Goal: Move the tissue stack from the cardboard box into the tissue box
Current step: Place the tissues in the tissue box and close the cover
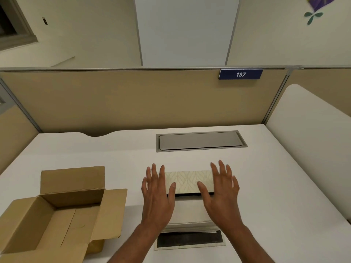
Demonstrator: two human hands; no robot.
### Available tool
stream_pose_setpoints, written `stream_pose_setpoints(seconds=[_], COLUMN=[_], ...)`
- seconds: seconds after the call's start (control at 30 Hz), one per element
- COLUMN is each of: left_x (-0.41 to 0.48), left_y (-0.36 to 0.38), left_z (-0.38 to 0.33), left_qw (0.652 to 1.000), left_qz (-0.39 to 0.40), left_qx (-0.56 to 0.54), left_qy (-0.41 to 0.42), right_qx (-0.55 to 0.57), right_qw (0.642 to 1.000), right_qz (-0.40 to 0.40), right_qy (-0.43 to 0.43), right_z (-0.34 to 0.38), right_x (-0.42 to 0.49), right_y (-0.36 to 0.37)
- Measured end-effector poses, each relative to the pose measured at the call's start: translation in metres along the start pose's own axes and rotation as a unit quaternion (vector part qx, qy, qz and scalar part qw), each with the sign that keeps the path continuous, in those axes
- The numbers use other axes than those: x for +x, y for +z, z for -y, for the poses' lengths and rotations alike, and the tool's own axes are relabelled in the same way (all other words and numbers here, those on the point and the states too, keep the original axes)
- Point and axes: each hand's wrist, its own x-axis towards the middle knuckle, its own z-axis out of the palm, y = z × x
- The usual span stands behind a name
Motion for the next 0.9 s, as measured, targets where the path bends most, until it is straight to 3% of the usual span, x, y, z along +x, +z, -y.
stream_pose_setpoints(seconds=[0.17,0.4,0.67,0.9], left_x=[0.015,0.022,0.010,-0.035], left_y=[0.018,0.028,0.020,0.002], left_z=[0.011,0.023,0.011,0.002], left_qw=[0.989,0.978,0.974,0.976], left_qz=[0.083,0.151,0.176,0.140], left_qx=[0.112,0.142,0.145,0.152], left_qy=[0.047,0.039,0.011,0.076], right_qx=[-0.115,-0.172,-0.132,-0.107], right_qw=[0.985,0.965,0.970,0.989], right_qz=[0.113,0.194,0.201,0.100], right_qy=[-0.054,-0.037,-0.017,-0.036], right_z=[0.000,-0.022,-0.015,-0.009], right_x=[0.023,0.025,0.013,-0.039], right_y=[0.028,0.053,0.041,0.030])
